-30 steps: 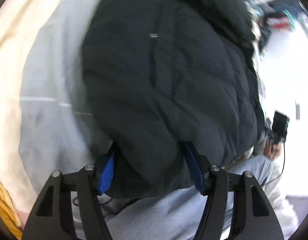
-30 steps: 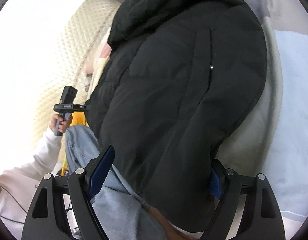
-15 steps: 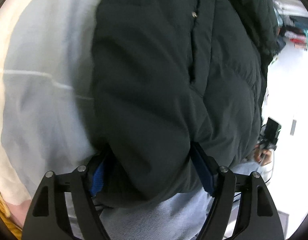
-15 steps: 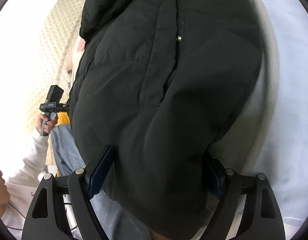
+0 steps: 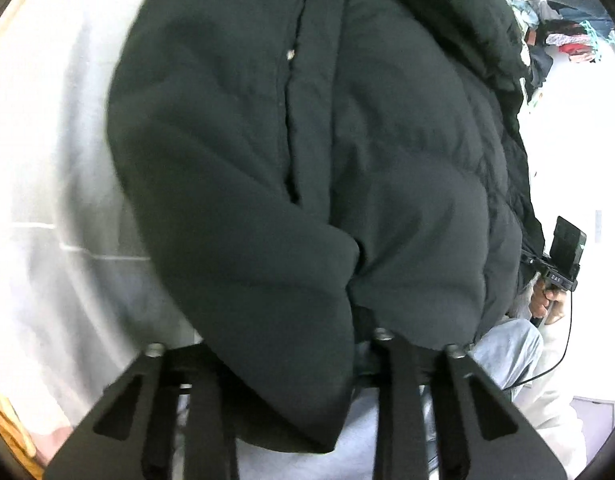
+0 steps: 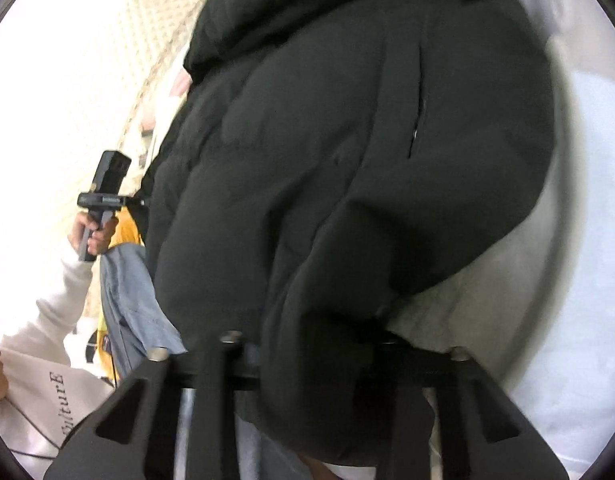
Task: Fold large clothes
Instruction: 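Lift the hem with both grippers and fold it toward the hood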
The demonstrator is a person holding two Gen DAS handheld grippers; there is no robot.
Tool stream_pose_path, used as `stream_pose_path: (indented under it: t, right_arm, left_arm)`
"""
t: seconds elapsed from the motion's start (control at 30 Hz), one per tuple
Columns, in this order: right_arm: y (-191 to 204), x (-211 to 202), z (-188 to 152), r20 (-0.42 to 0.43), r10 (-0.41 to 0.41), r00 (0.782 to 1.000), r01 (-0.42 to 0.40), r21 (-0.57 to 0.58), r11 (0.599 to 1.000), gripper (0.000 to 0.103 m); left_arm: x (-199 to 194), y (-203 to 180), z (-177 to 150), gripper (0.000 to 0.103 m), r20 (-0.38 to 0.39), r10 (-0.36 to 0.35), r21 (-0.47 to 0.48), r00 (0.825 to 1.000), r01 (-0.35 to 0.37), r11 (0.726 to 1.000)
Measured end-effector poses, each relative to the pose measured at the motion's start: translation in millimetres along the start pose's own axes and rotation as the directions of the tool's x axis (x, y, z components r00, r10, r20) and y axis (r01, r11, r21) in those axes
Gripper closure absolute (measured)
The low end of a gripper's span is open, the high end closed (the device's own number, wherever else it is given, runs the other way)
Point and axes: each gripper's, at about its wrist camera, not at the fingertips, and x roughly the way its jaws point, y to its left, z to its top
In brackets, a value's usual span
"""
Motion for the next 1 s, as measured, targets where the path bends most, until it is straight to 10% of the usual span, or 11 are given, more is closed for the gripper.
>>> stream_pose_path:
  t: [0.43,1.0]
  right_arm:
    - [60,-84,-11,0.252,-0.077,0.965,0.095,-0.058,0.994,0.096]
    - [94,-160,-74,0.474,0.003,0.880,0.020,-0.043,0.999,0.098]
  left_arm:
    - [-81,-21,-35,0.091,0.208,-0.018,0.000,0.978,0.018,1.000]
    - [-156,-21,-142,0.092,0.330,-0.145,0.003,0.933,0.152,0.988]
